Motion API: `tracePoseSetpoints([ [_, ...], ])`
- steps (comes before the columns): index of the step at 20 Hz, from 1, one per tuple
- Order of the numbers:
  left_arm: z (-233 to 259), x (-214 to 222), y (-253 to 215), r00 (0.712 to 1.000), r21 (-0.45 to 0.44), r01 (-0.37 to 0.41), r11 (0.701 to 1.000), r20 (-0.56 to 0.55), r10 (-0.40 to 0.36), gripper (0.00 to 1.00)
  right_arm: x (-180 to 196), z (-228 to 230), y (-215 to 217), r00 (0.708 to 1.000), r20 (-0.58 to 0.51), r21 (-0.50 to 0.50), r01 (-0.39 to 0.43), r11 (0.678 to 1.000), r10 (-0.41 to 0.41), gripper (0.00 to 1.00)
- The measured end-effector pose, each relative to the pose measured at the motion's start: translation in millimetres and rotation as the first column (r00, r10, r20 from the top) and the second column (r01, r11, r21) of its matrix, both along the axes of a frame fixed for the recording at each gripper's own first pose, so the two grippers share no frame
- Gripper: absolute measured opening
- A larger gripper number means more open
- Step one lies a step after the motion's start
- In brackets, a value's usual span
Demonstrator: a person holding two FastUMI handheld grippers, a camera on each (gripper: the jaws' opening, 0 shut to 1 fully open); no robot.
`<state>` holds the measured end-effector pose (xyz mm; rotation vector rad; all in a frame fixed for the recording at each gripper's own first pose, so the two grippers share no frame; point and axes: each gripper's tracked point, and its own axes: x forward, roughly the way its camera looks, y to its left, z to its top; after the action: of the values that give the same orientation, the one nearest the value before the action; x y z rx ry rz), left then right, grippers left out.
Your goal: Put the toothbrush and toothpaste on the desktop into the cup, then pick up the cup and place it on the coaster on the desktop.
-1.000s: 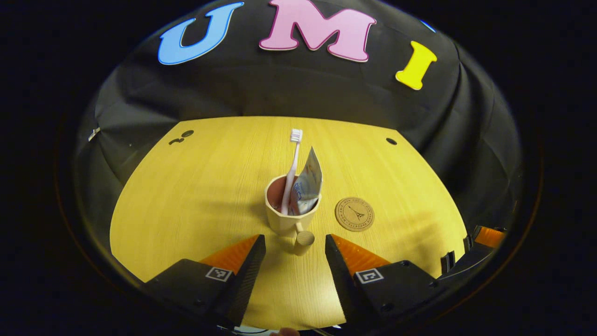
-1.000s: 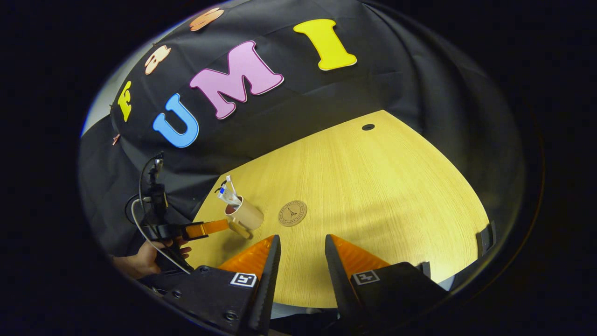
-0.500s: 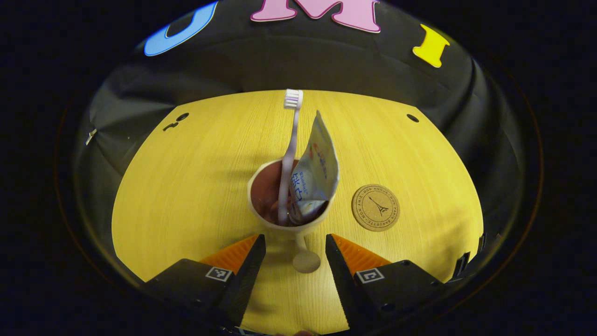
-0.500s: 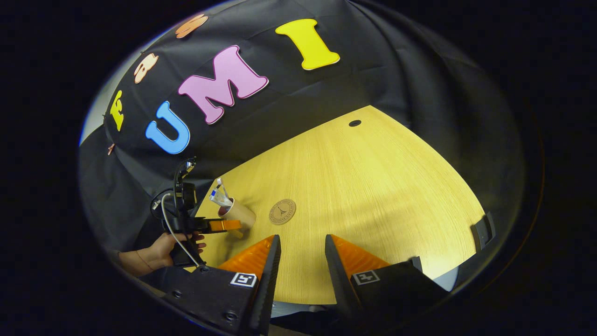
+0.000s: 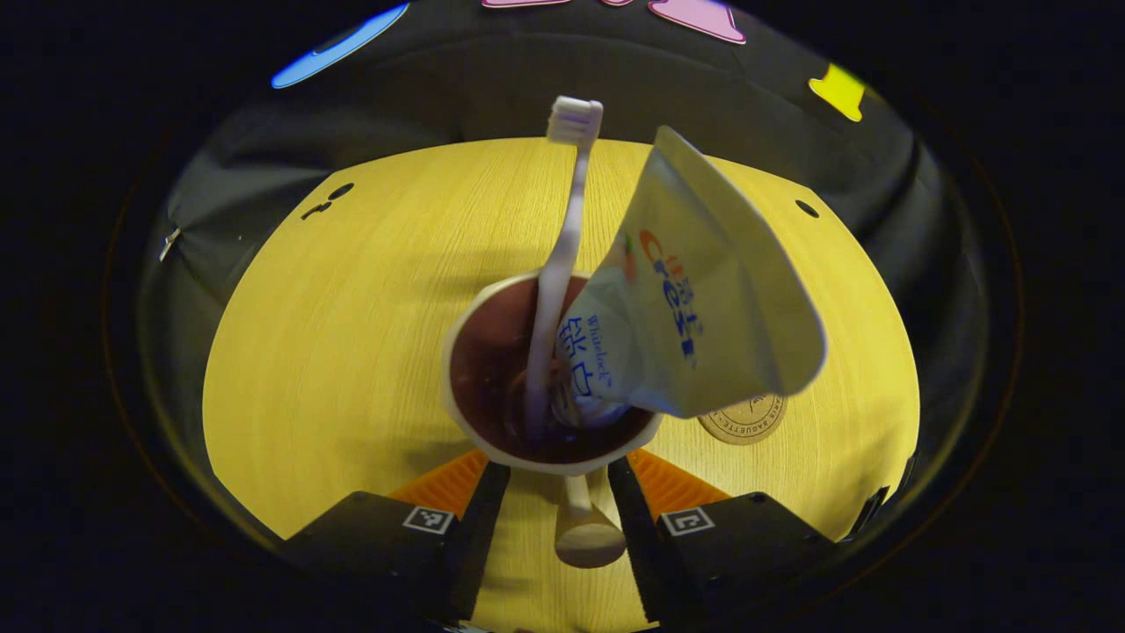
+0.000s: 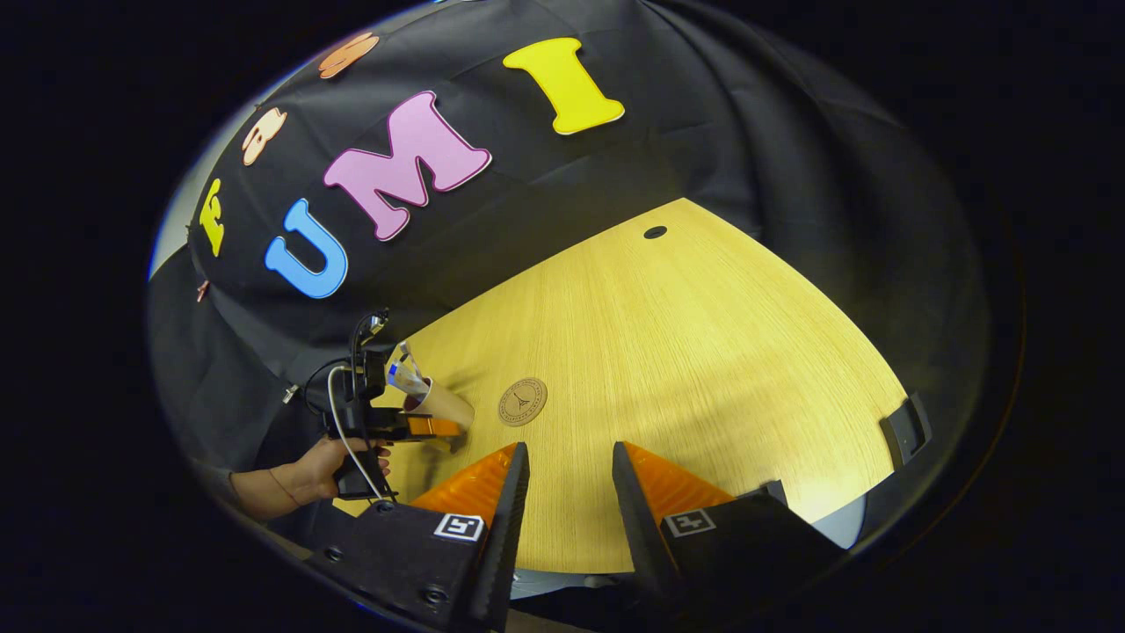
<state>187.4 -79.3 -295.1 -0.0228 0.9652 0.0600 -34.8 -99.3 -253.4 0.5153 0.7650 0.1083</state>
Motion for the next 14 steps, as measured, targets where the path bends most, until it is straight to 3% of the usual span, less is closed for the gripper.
tracePoseSetpoints([
  [1,-1.1,-1.2,0.5,1.000,0.005,0.003,1.000,-0.008,-0.003,0.71,-0.9,0.3,-0.1,1.000,-0.002,0.001,0.001,1.000,-0.001,0.59],
  [2,-3.6,-2.2,2.1,1.000,0.017,0.005,1.000,-0.009,-0.004,0.58,-1.3,-1.1,1.2,1.000,-0.003,0.000,0.003,1.000,-0.003,0.59],
  [5,-1.6,0.0,3.2,1.000,0.032,0.013,0.999,-0.002,-0.012,0.33,-3.4,0.5,0.7,1.000,-0.006,-0.001,0.009,1.000,-0.009,0.59],
  [9,-1.7,-0.1,3.5,0.999,0.027,0.032,0.999,0.010,-0.032,0.30,-4.8,1.6,-1.0,1.000,-0.005,-0.006,0.021,1.000,-0.021,0.59],
  [10,-1.2,-0.8,3.4,0.999,0.029,0.042,0.999,0.010,-0.042,0.34,-5.3,1.7,-1.6,1.000,-0.005,-0.008,0.024,1.000,-0.024,0.59],
  [12,-1.2,-3.2,0.3,0.998,0.025,0.067,0.997,0.013,-0.067,0.34,-5.6,1.7,-2.0,1.000,-0.007,-0.008,0.028,1.000,-0.028,0.59],
  [13,-1.8,-4.3,-1.0,0.997,0.025,0.076,0.997,0.014,-0.077,0.24,-6.1,1.9,-2.7,1.000,-0.009,-0.007,0.029,1.000,-0.029,0.59],
  [14,-1.2,-4.9,-2.3,0.996,0.026,0.082,0.996,0.015,-0.083,0.28,-6.6,2.1,-2.3,0.999,-0.009,-0.006,0.031,0.999,-0.032,0.59],
])
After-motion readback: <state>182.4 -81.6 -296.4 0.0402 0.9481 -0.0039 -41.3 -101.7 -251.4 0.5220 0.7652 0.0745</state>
